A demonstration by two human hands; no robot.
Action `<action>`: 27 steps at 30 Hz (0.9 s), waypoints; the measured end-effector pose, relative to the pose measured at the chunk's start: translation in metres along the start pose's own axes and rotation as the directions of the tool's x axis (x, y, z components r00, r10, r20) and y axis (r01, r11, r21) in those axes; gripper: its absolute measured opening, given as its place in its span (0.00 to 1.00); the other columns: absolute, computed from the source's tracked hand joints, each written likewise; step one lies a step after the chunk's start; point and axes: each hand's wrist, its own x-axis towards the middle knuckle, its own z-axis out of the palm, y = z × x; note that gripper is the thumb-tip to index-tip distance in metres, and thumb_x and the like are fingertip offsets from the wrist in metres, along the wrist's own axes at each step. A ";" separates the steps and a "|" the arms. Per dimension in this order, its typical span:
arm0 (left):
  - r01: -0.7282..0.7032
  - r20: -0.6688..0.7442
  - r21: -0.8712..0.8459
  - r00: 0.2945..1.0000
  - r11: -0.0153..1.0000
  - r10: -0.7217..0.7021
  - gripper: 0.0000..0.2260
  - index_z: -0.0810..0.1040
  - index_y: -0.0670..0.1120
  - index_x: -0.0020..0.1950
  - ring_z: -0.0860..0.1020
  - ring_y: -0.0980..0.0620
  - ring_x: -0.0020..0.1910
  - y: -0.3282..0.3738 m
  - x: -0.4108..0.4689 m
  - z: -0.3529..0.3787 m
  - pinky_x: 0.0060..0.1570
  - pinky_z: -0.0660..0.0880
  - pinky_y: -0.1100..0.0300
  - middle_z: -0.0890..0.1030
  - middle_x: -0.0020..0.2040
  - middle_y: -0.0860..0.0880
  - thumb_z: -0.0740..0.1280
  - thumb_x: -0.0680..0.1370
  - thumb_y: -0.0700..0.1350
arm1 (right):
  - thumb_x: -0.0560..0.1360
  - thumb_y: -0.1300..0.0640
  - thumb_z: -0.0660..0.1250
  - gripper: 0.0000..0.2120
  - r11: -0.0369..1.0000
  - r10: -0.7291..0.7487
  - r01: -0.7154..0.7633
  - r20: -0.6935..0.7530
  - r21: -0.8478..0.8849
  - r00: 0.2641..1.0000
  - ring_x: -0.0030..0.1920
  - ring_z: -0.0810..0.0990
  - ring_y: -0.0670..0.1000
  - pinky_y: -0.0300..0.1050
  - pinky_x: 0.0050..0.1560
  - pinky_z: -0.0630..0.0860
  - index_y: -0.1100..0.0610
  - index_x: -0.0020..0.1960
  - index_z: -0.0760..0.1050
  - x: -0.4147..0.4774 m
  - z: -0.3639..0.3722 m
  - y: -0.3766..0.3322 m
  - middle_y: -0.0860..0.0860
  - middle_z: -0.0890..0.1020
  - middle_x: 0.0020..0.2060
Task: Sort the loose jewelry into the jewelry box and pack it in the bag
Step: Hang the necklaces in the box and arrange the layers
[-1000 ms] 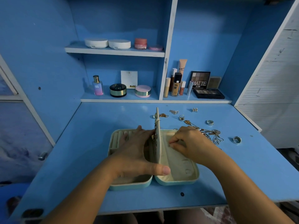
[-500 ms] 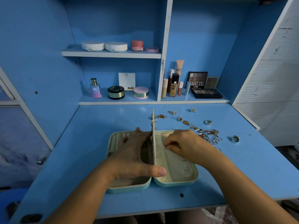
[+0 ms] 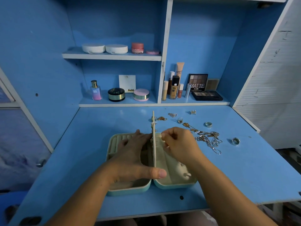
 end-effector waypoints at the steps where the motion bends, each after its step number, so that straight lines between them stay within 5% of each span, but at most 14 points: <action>1: 0.002 0.005 0.001 1.000 1.000 -0.002 0.38 0.53 0.77 0.57 0.40 0.74 0.58 0.000 0.000 0.000 0.74 0.43 0.53 0.40 0.51 0.80 0.63 0.49 0.73 | 0.78 0.58 0.65 0.07 0.985 0.102 -0.106 0.037 0.138 0.994 0.29 0.77 0.45 0.39 0.35 0.78 0.56 0.43 0.79 -0.001 0.005 -0.004 0.51 0.81 0.32; 7: -0.006 -0.007 -0.004 1.000 1.000 0.006 0.43 0.53 0.73 0.64 0.39 0.70 0.64 -0.001 0.002 0.001 0.74 0.43 0.52 0.45 0.54 0.78 0.64 0.50 0.73 | 0.78 0.62 0.64 0.08 0.831 0.281 -0.327 0.167 0.450 0.945 0.32 0.81 0.47 0.41 0.42 0.81 0.66 0.47 0.79 -0.001 0.015 -0.013 0.53 0.82 0.31; 11: -0.017 -0.028 0.002 0.999 1.000 0.017 0.51 0.55 0.66 0.74 0.37 0.69 0.66 -0.004 0.003 0.002 0.74 0.43 0.51 0.53 0.62 0.71 0.64 0.51 0.74 | 0.78 0.62 0.63 0.09 0.818 0.268 -0.334 0.203 0.468 0.942 0.33 0.80 0.47 0.39 0.38 0.79 0.67 0.48 0.79 -0.002 0.014 -0.014 0.54 0.82 0.34; 15: -0.019 -0.026 0.002 0.999 1.000 0.019 0.51 0.56 0.65 0.74 0.38 0.69 0.66 -0.006 0.004 0.002 0.74 0.44 0.51 0.53 0.60 0.72 0.64 0.52 0.74 | 0.79 0.62 0.62 0.10 0.809 0.258 -0.334 0.218 0.483 0.941 0.33 0.80 0.47 0.39 0.37 0.79 0.67 0.48 0.79 -0.002 0.014 -0.014 0.54 0.82 0.33; 27: -0.031 -0.044 0.024 0.999 0.999 0.032 0.50 0.57 0.65 0.74 0.40 0.64 0.74 -0.015 0.009 0.006 0.75 0.44 0.49 0.57 0.73 0.66 0.64 0.53 0.75 | 0.79 0.61 0.62 0.10 0.818 0.269 -0.348 0.231 0.458 0.935 0.38 0.80 0.51 0.45 0.46 0.81 0.67 0.50 0.79 0.003 0.017 -0.011 0.57 0.82 0.38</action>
